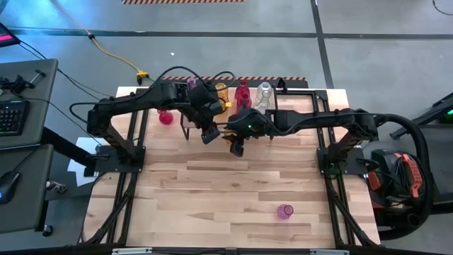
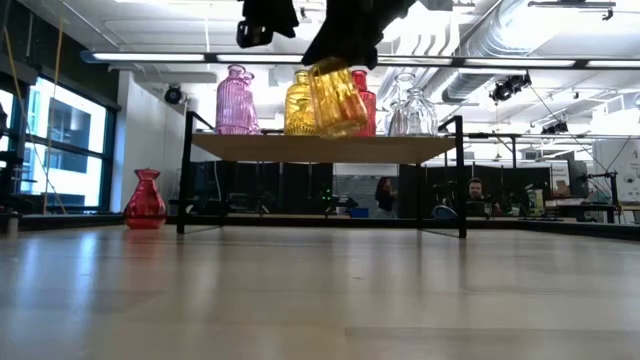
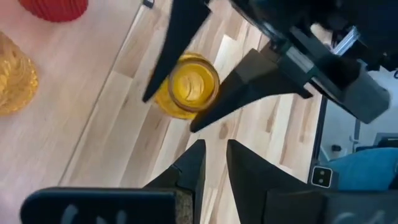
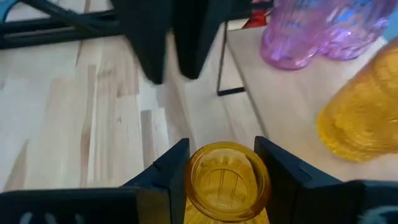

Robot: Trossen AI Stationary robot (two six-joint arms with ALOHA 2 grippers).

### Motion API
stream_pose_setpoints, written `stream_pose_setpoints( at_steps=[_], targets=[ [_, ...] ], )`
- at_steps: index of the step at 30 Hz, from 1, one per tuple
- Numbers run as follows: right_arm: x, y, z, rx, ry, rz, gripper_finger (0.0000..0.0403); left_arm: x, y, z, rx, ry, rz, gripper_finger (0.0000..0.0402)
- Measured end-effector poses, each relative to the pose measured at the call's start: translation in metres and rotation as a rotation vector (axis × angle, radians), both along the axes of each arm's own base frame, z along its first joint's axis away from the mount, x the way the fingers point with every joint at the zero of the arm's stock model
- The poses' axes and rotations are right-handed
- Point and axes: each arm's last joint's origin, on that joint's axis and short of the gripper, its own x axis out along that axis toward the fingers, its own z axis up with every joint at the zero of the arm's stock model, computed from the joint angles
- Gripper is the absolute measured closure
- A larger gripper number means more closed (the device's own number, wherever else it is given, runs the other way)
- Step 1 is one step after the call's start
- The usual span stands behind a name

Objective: Sort vases onto shelf
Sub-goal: Put the yellow vase on the shelf aligned with the other yellow vases

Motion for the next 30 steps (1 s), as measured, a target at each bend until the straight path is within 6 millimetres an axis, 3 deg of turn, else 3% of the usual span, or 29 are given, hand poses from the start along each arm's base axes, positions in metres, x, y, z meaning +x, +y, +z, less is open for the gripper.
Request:
stream_pose_setpoints(
  at_steps=[5,15,30],
  targets=[
    [0.001,0.001,0.002,-0.002,-0.023,0.015,0.0272,-0.005,0.000,0.005,0.002,-0.011,0.010,0.0347],
    [0.007,-0.003,0.010,-0.009,-0.123,0.008,0.0270,-0.044,-0.005,0.054,0.054,-0.154,0.036,0.0348],
    [0.010,-0.022,0.022,-0.059,-0.257,-0.124,0.0270,-0.107,-0.013,0.078,0.197,-0.119,0.123,0.0348]
  ],
)
